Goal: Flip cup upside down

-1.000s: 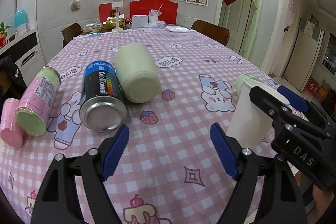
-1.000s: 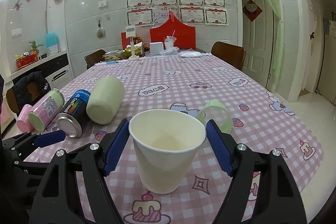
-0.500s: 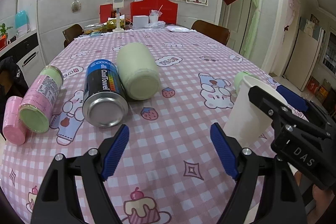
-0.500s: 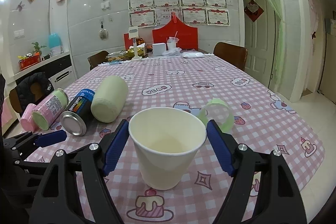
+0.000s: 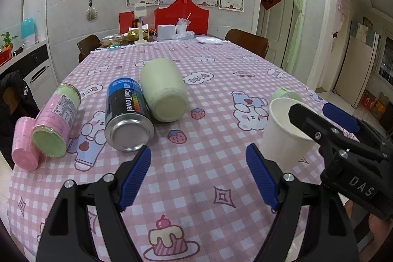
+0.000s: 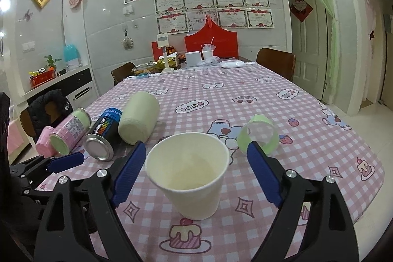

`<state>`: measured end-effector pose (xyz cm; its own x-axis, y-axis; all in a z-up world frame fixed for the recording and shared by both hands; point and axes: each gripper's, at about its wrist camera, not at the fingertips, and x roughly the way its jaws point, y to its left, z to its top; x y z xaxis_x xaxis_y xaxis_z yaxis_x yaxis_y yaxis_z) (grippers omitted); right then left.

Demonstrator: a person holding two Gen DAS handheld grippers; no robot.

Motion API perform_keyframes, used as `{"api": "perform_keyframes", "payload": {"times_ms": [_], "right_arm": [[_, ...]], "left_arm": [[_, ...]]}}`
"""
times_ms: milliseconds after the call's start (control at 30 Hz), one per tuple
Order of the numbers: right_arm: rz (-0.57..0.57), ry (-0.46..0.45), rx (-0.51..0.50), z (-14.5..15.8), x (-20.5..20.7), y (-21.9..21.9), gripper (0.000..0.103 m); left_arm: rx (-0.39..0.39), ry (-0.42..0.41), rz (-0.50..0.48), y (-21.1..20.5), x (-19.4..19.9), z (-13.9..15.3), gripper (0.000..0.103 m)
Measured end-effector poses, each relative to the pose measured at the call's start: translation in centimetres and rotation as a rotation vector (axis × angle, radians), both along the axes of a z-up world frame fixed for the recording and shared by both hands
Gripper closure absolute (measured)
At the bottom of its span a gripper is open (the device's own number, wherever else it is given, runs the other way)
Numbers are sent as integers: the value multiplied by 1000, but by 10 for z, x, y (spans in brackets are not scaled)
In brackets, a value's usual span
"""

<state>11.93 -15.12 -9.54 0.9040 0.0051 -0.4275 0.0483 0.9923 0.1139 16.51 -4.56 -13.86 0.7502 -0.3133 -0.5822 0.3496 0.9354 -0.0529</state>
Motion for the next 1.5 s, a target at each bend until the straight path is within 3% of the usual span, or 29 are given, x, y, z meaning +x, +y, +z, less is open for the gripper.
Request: {"api": "perform_keyframes", "payload": {"times_ms": [233,333,767,1233,1500], "right_arm": [[34,-29,8,14,-15,-4,17],[54,-50,19,22,-26,-9,9],[98,-165,-41,49,-61,-13,8],[83,-269,-113,47,-78,-12,8],[78,-277,-111,44,-82,-11,8]], "left_arm": [[-6,-55,27,5,-22,18,24],[0,-95,46,5,-33,29,19],[-7,-298,163,3,-81,67,13],[-16,-467,185,-8,-112,75,12],[-22,-473,185,-8,-109,74,12]]}}
